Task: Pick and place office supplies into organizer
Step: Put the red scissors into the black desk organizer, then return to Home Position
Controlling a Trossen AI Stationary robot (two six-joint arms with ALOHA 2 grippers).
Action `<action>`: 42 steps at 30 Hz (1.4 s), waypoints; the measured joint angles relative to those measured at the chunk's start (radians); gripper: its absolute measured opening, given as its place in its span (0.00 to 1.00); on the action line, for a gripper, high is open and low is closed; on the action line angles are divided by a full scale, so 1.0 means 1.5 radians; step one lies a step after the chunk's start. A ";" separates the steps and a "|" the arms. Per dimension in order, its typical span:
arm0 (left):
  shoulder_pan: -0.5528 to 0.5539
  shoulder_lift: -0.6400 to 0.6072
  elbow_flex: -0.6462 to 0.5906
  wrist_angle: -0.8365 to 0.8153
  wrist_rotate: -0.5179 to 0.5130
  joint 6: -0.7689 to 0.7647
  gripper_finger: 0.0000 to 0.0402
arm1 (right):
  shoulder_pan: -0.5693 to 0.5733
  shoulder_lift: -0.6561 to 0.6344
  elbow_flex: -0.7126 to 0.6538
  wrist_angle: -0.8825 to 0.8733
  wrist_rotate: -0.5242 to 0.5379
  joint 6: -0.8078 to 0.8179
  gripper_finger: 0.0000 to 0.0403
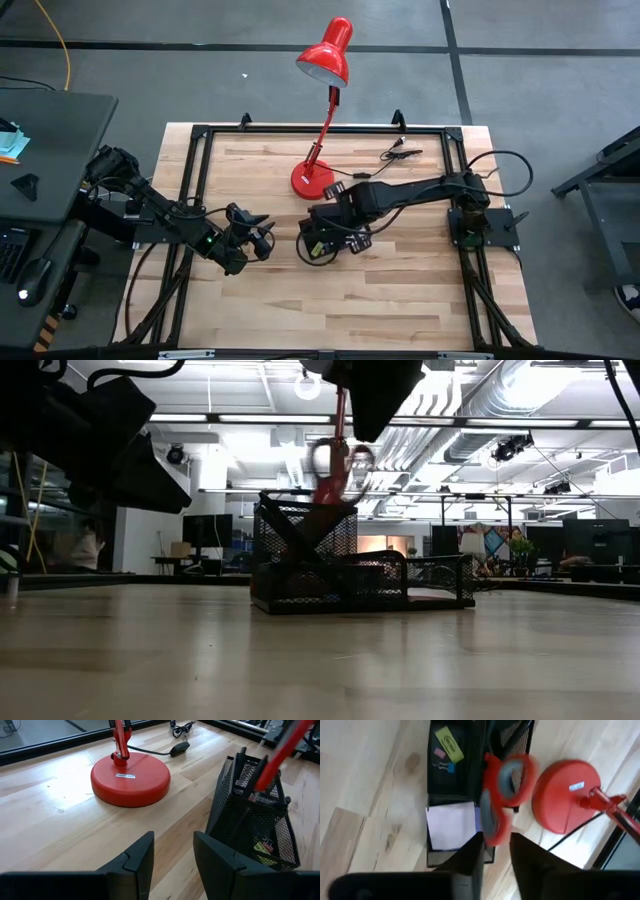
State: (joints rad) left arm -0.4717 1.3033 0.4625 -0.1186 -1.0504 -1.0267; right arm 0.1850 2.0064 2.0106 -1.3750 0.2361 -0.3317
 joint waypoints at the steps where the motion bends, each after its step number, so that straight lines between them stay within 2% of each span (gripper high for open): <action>1: 0.000 0.000 0.000 -0.002 0.000 0.000 0.32 | 0.002 0.001 0.000 0.005 0.000 -0.006 0.22; 6: 0.000 0.000 0.000 -0.005 0.004 -0.001 0.32 | 0.016 0.000 0.000 0.040 0.008 -0.025 0.36; 11: 0.000 0.002 0.000 -0.003 0.005 -0.007 0.32 | 0.038 0.000 0.035 -0.019 0.169 0.029 0.47; 13: 0.000 0.003 0.000 -0.003 0.005 -0.007 0.32 | 0.043 -0.002 0.055 -0.029 0.173 0.074 0.50; 15: 0.000 0.003 0.000 0.008 0.005 -0.007 0.32 | 0.051 -0.005 0.068 -0.009 0.120 0.114 0.50; 17: 0.000 0.003 0.000 0.026 0.004 0.007 0.32 | 0.063 -0.013 0.066 0.051 0.030 0.127 0.50; 20: 0.000 0.003 0.000 0.085 0.028 0.079 0.32 | 0.085 -0.017 0.046 0.155 -0.088 0.116 0.49; 23: -0.005 0.003 0.001 0.149 0.066 0.188 0.32 | 0.108 -0.018 0.008 0.242 -0.121 0.102 0.46; 25: -0.005 0.003 0.007 0.158 0.117 0.247 0.32 | 0.119 -0.021 -0.033 0.281 -0.116 0.102 0.43; 29: -0.014 0.003 0.016 0.215 0.168 0.279 0.32 | 0.124 -0.022 -0.174 0.438 -0.137 0.119 0.40; 33: -0.013 0.017 0.015 0.274 0.236 0.351 0.32 | 0.120 -0.025 -0.355 0.680 -0.246 0.150 0.38; 35: -0.013 0.028 0.015 0.323 0.239 0.372 0.32 | 0.120 -0.038 -0.439 0.792 -0.271 0.165 0.38; 38: -0.012 0.039 0.015 0.368 0.244 0.425 0.32 | 0.122 -0.081 -0.545 0.915 -0.242 0.184 0.39; 42: 0.008 0.044 0.015 0.393 0.259 0.460 0.32 | 0.139 -0.179 -0.671 0.988 -0.169 0.199 0.39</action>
State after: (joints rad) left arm -0.4590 1.3689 0.4850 0.4702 -0.6622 -0.3371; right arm 0.3938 1.7384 1.0037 0.1062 -0.0175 -0.0338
